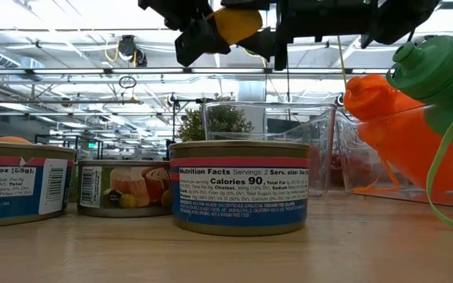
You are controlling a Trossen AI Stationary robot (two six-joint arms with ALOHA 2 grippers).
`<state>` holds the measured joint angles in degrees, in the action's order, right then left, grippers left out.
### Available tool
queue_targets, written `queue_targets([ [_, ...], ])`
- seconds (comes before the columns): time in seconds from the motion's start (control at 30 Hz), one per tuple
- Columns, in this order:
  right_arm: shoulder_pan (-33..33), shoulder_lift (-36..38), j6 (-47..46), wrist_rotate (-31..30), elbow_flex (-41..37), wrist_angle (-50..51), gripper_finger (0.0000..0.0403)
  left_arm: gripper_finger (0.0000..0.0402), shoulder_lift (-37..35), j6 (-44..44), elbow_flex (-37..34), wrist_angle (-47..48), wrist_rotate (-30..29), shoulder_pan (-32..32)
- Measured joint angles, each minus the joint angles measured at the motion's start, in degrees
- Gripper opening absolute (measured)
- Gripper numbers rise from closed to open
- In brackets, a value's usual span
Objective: Pick & Place Food Item
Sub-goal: Put the yellow mango into the top transparent bin
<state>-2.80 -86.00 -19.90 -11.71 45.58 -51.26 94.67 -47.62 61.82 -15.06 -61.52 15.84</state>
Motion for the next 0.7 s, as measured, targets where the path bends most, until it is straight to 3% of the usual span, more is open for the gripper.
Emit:
queue_targets([
  [0.2, 0.17, 0.24, 0.39, 0.30, 0.00, 1.21, 0.0205, 0.0223, 0.04, 4.56, -0.02, 0.57, 0.01, 0.18],
  [0.43, 0.32, 0.42, 1.91, 3.55, 0.00, 2.01, 0.0204, 0.0262, -0.74, 17.24, -0.13, 0.02, -1.15, 1.60],
  [0.5, 0.38, 0.40, 1.98, 3.08, 0.02, 2.12, 0.0204, 0.0279, -0.98, 20.35, -0.13, -1.39, -3.79, 1.50],
  [0.6, 0.45, 0.40, 2.74, 2.55, 0.15, 2.07, 0.0204, 0.0307, -0.98, 23.24, -0.13, -2.72, -8.14, 1.56],
  [0.7, 0.42, 0.49, 3.70, 2.89, 0.12, 2.71, 0.0206, 0.0334, -0.98, 23.75, -0.13, -2.53, -8.55, 3.44],
])
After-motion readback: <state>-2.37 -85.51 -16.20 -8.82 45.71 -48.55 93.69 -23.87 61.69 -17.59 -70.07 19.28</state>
